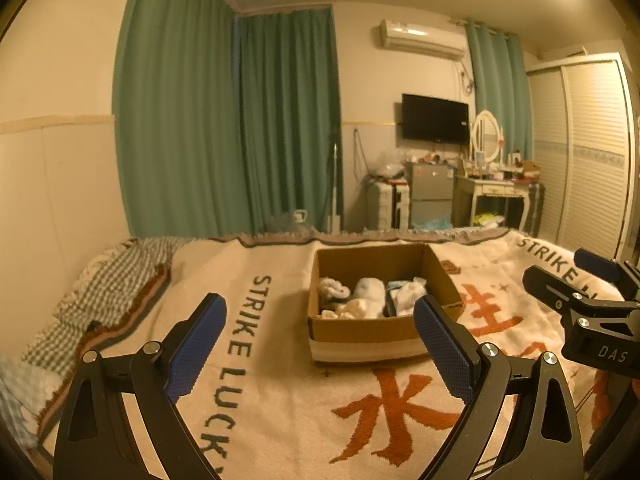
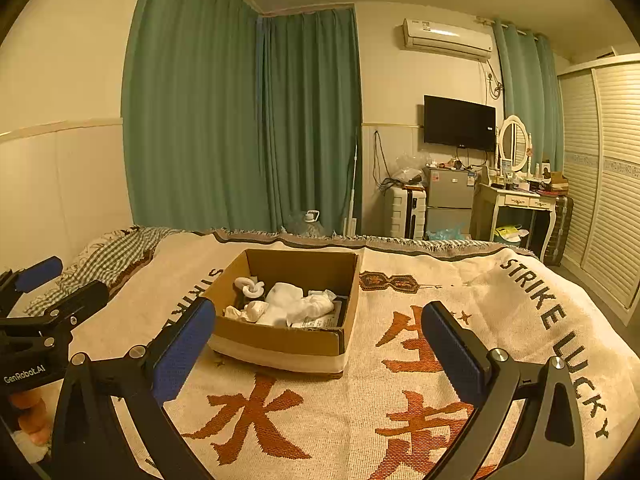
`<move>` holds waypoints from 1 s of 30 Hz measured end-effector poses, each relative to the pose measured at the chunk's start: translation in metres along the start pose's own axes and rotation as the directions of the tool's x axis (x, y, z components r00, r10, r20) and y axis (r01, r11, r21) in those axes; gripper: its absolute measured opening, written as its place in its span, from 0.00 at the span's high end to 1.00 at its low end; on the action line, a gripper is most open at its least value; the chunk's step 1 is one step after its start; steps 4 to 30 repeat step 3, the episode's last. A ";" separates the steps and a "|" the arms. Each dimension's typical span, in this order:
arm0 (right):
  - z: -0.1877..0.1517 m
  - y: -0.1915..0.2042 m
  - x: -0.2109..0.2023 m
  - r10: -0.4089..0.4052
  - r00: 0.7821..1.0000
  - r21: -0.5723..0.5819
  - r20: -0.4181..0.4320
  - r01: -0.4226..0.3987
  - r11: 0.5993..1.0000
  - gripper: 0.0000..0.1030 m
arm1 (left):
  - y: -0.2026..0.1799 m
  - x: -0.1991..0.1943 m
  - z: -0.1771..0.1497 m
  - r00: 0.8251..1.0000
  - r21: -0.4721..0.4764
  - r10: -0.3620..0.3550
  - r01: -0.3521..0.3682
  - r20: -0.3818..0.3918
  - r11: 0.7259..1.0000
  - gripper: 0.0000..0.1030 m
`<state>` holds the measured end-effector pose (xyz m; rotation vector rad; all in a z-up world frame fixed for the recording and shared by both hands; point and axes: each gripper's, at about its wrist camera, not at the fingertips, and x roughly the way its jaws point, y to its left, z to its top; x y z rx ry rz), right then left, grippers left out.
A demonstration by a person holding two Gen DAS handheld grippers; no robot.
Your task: Organize soft objects
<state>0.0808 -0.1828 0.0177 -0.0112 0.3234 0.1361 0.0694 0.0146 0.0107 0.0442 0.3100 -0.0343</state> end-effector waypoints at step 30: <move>0.000 0.000 0.000 0.003 1.000 0.002 -0.001 -0.003 1.000 0.00 | -0.001 0.000 0.000 1.000 0.007 0.006 -0.006 0.002 1.000 0.07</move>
